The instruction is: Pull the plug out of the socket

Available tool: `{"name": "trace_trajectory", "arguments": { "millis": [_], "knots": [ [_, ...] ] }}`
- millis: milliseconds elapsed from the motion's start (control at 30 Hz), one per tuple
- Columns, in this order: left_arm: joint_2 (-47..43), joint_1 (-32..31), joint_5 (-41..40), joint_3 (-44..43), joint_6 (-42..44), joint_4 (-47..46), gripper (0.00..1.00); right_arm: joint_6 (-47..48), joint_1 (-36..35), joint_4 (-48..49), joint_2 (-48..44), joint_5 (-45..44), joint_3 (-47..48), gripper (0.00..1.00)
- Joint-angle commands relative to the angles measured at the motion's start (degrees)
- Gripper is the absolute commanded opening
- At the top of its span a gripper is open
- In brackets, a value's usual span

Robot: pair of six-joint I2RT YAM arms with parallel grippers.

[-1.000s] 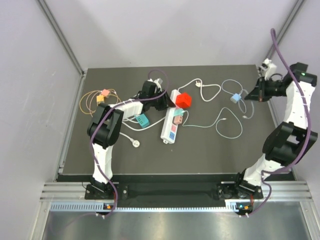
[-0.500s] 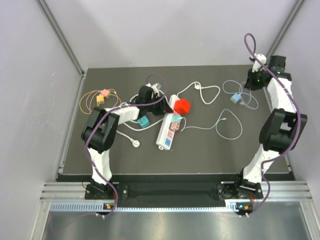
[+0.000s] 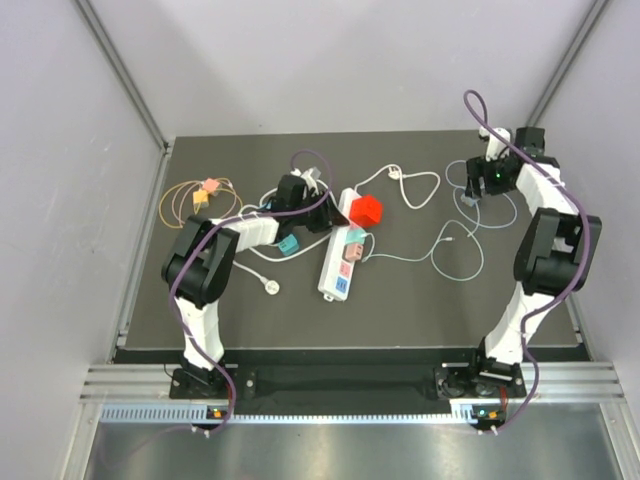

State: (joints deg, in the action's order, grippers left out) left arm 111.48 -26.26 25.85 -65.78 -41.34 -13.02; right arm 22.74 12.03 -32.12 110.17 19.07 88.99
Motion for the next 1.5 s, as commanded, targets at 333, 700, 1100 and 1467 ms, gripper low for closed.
{"name": "trace_trajectory", "arguments": {
  "millis": [333, 700, 1100, 1467],
  "knots": [
    [-5.75, -1.33, -2.46, -1.19, -1.99, -6.94, 0.0, 3.46, -3.42, 1.24, -25.17, 31.6, -12.06, 1.0],
    [-7.77, -4.68, -14.15, -0.41, -8.14, -8.25, 0.0, -12.36, -23.54, 5.31, -24.3, 42.54, -22.81, 0.88],
    [-9.26, -4.76, -17.84, -2.78, -7.18, -5.18, 0.0, -27.38, -37.08, 15.5, -22.28, 34.21, -23.43, 0.84],
    [-15.58, -4.76, -27.6, -0.93, -8.14, -2.01, 0.0, -34.25, -39.89, 17.79, -20.17, 16.9, -23.95, 0.77]
  ]
}}
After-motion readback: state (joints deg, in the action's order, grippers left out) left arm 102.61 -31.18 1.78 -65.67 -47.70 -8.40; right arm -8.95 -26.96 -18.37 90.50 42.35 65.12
